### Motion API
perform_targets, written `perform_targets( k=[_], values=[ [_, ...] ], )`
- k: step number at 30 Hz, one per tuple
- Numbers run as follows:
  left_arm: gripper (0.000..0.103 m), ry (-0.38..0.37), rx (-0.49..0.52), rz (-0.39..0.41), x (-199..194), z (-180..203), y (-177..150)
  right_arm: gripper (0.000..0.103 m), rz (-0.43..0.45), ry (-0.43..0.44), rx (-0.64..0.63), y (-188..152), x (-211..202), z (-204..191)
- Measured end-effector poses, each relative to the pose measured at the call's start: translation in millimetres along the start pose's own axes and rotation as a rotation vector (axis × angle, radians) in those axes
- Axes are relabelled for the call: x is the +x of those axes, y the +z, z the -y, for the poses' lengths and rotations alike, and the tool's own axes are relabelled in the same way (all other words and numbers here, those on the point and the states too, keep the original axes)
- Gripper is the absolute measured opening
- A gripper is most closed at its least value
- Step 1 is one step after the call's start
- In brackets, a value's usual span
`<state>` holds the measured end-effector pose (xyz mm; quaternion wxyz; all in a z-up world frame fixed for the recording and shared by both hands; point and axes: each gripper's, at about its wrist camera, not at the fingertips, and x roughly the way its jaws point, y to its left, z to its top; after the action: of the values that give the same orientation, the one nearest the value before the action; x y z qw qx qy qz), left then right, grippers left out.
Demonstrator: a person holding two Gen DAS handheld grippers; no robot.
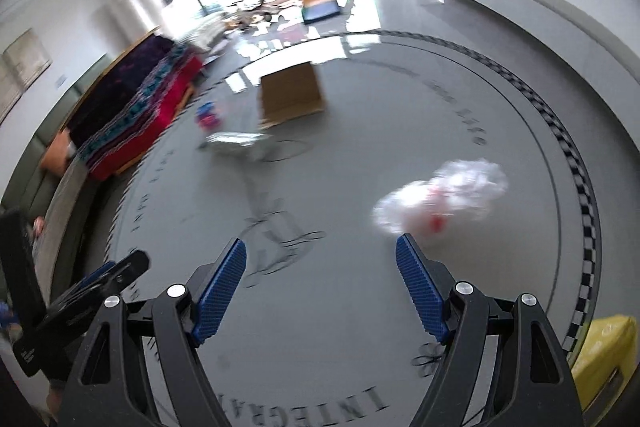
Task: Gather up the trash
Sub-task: 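Grasp the clear plastic bag with red print using the right tool, then grasp the silver-wrapped bar with the left tool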
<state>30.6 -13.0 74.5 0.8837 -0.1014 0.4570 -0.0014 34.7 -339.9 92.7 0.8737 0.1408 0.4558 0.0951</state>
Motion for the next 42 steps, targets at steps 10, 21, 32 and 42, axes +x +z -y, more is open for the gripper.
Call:
perform_targets(
  k=[10, 21, 32, 42],
  values=[
    [0.097, 0.021, -0.03, -0.021, 38, 15, 33, 0.078, -0.037, -0.058, 0.152, 26, 41, 67],
    [0.097, 0.083, -0.2, -0.076, 88, 7, 84, 0.043, -0.104, -0.133, -0.048, 38, 88, 44],
    [0.097, 0.194, -0.348, -0.153, 147, 11, 121, 0.043, -0.041, -0.093, -0.127, 51, 78, 25],
    [0.078, 0.225, -0.312, -0.157, 170, 34, 131, 0.043, -0.029, -0.092, -0.138, 59, 82, 24]
  ],
)
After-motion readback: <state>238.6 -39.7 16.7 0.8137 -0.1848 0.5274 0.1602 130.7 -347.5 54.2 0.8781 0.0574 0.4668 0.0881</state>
